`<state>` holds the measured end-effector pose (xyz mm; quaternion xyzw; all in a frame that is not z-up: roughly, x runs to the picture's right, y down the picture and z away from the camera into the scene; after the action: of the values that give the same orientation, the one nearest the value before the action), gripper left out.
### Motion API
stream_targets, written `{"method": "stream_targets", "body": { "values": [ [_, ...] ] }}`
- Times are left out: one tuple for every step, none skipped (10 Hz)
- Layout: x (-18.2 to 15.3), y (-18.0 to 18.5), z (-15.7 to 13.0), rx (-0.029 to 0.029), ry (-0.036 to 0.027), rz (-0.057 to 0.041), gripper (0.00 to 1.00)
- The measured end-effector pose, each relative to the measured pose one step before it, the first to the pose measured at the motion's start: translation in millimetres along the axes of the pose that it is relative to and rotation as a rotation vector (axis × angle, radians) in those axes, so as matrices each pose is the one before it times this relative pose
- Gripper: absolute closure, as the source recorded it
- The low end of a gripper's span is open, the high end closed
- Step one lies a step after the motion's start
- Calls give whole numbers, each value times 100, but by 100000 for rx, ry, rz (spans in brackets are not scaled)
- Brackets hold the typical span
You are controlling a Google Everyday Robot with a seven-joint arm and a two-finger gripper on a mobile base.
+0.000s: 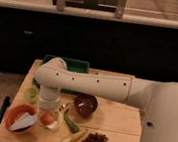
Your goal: Place apple in paper cup
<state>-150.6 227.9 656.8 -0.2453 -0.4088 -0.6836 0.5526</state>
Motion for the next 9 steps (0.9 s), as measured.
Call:
{"method": "stream_targets", "body": {
  "values": [
    [-33, 35, 35, -65, -55, 86, 20],
    [-45, 117, 34, -62, -29, 204, 20],
    [-54, 283, 1, -67, 32, 485, 20],
    [-41, 121, 2, -40, 21, 139, 20],
    [-10, 147, -28, 197, 153, 269, 20],
    [18, 135, -23, 342, 243, 317, 20],
    [25, 35, -39, 184, 163, 156, 20],
    [18, 13, -9, 83, 58, 155, 20],
    [91, 47, -11, 0, 132, 454, 20]
  ]
}}
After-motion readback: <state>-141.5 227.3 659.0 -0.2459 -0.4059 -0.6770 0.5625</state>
